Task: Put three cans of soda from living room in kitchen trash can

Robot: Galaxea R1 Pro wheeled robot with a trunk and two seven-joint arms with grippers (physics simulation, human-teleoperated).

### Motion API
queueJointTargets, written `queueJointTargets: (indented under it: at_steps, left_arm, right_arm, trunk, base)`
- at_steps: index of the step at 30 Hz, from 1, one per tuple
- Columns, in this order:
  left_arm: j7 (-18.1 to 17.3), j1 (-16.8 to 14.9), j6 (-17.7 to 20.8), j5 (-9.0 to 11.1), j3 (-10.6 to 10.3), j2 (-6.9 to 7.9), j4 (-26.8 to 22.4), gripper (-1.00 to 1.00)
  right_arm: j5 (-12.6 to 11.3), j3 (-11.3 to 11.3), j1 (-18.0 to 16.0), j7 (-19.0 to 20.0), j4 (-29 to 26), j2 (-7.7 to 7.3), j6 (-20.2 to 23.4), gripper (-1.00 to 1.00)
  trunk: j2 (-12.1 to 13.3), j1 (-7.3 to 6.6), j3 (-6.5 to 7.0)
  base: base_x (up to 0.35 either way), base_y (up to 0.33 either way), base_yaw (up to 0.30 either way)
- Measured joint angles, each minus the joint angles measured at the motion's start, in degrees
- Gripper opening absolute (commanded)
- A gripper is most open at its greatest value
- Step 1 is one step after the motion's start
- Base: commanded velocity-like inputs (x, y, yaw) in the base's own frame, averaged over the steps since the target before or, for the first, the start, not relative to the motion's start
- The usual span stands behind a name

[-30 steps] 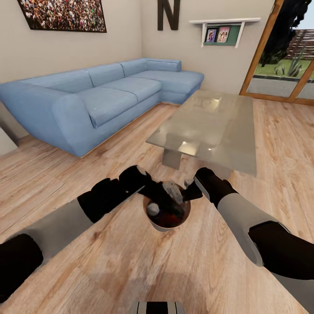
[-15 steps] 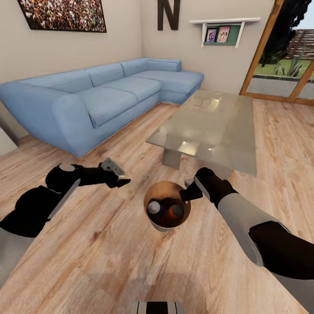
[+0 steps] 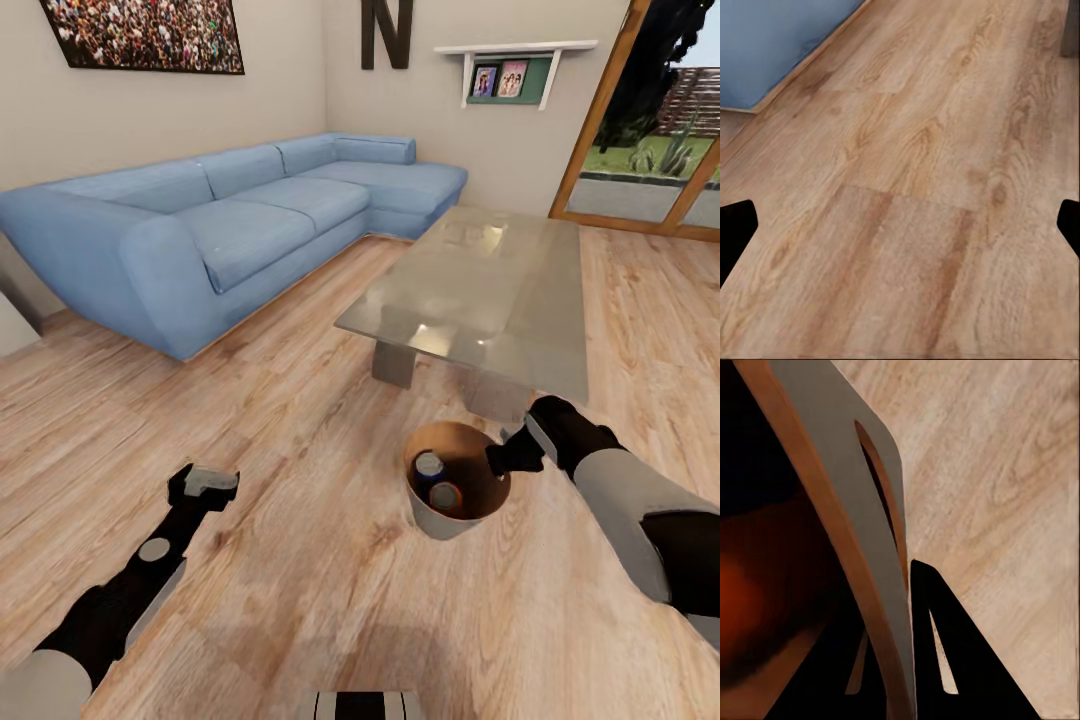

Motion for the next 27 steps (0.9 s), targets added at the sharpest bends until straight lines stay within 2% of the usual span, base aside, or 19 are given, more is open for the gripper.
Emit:
queueJointTargets:
  at_steps: [2, 3, 4, 7, 9, 11, 12, 14, 17, 20, 23, 27]
  left_arm:
    - [0.0, 0.3, -1.2, 0.1, 0.0, -0.69, 1.5, 1.0]
    - [0.1, 0.4, -1.6, 0.1, 0.0, -0.93, 2.1, 1.0]
    - [0.0, 0.6, -2.1, 0.2, 0.0, -1.29, 3.0, 1.0]
    - [0.0, 1.8, -2.7, 0.3, -0.2, -1.71, 3.8, 1.0]
    - [0.0, 2.4, -2.8, 0.3, -0.2, -1.85, 4.5, 1.0]
    - [0.0, 2.6, -2.9, 0.3, -0.2, -1.9, 4.8, 1.0]
    - [0.1, 2.8, -3.0, 0.3, -0.1, -1.93, 5.0, 1.0]
    - [0.1, 2.9, -3.1, 0.4, -0.1, -1.95, 5.1, 1.0]
    - [0.2, 3.2, -3.2, 0.3, -0.2, -1.98, 5.3, 1.0]
    - [0.2, 3.5, -3.2, 0.3, -0.2, -2.0, 5.4, 1.0]
    - [0.2, 3.6, -3.1, 0.2, -0.3, -2.0, 5.4, 1.0]
    - [0.2, 3.6, -3.2, 0.3, -0.3, -2.0, 5.5, 1.0]
  right_arm:
    - [1.5, -0.6, 0.0, 0.8, 0.8, -1.85, -0.2, -1.0]
    - [0.8, -0.9, 0.0, 1.4, 1.2, -2.65, -0.1, -1.0]
    - [-1.1, -1.8, 0.0, 2.5, 1.7, -4.05, 0.1, -1.0]
    - [-3.5, -2.7, 0.0, 3.7, 2.2, -6.08, 0.4, -1.0]
    - [-2.2, -2.6, 0.0, 4.0, 2.4, -6.96, 0.2, -1.0]
    - [0.0, -2.0, 0.0, 4.0, 2.5, -7.27, -0.1, -1.0]
    - [0.2, -1.9, 0.1, 4.1, 2.5, -7.46, -0.1, -1.0]
    - [-0.4, -2.1, 0.1, 4.3, 2.5, -7.59, -0.1, -1.0]
    - [-3.1, -2.9, 0.2, 4.6, 2.5, -7.78, 0.3, -1.0]
    - [-2.2, -2.7, 0.3, 4.6, 2.6, -7.88, 0.2, -1.0]
    - [-0.9, -2.4, 0.4, 4.6, 2.6, -7.92, 0.0, -1.0]
    - [-2.1, -2.8, 0.5, 4.8, 2.6, -8.06, 0.2, -1.0]
  trunk:
    - [0.0, 0.0, 0.0]
    - [0.0, 0.0, 0.0]
    - [0.0, 0.0, 0.0]
    - [0.0, 0.0, 0.0]
    - [0.0, 0.0, 0.01]
    - [0.0, 0.0, 0.0]
    - [0.0, 0.0, 0.0]
    - [0.0, 0.0, 0.0]
    - [-1.2, 0.65, -0.53]
    - [-2.4, 1.32, -1.07]
    - [-2.4, 1.4, -1.73]
    - [-2.5, 1.5, -2.62]
  base:
    - [0.0, 0.0, 0.0]
    - [0.0, 0.0, 0.0]
    - [0.0, 0.0, 0.0]
    - [0.0, 0.0, 0.0]
    - [0.0, 0.0, 0.0]
    - [0.0, 0.0, 0.0]
    - [0.0, 0.0, 0.0]
    - [0.0, 0.0, 0.0]
    - [0.0, 0.0, 0.0]
    - [0.0, 0.0, 0.0]
    - [0.0, 0.0, 0.0]
    - [0.0, 0.0, 0.0]
